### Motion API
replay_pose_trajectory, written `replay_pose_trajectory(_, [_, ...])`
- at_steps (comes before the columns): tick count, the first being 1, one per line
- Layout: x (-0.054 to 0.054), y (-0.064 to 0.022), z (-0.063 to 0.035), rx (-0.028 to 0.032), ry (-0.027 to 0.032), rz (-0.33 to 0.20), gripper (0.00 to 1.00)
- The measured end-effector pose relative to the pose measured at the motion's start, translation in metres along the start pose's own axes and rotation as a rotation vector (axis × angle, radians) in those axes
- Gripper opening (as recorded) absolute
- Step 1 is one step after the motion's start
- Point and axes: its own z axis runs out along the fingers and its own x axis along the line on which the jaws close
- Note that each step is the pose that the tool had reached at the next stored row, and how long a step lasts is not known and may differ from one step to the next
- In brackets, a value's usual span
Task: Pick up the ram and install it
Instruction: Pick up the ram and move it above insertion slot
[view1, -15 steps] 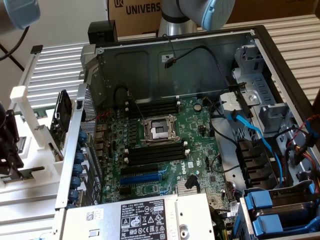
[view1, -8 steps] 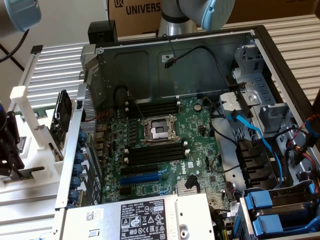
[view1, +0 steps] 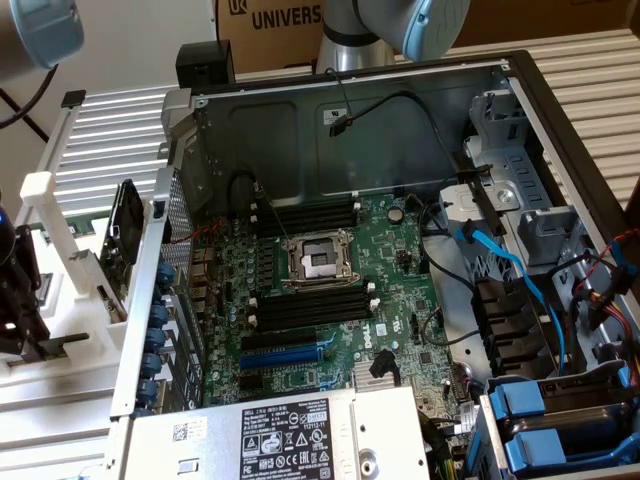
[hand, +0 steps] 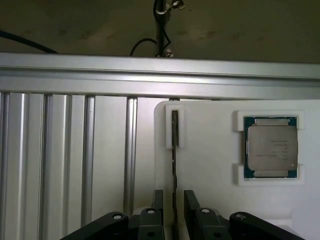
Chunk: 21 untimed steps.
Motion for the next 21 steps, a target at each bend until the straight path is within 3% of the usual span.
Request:
replay_pose_trajectory(8, [0.0,0.0,0.0001,0.0001,-0.0001,0.0,0.31])
replay_pose_trajectory(10, [0.0,0.0,0.0,0.0001,-0.0001,0.0,0.29])
replay_pose_trajectory(11, [0.0,0.0,0.0001,0.0001,-0.0001,0.0,0.22])
replay_pose_trajectory(14, [0.0,0.0,0.0001,0.0001,-0.0001,0.0,0.22])
replay_pose_trajectory(16, [0.0,0.0,0.0,0.0,-0.0001,0.0,0.13])
replay_pose_trajectory(21, [0.0,0.0,0.0,0.0,0.0,0.0,0.13])
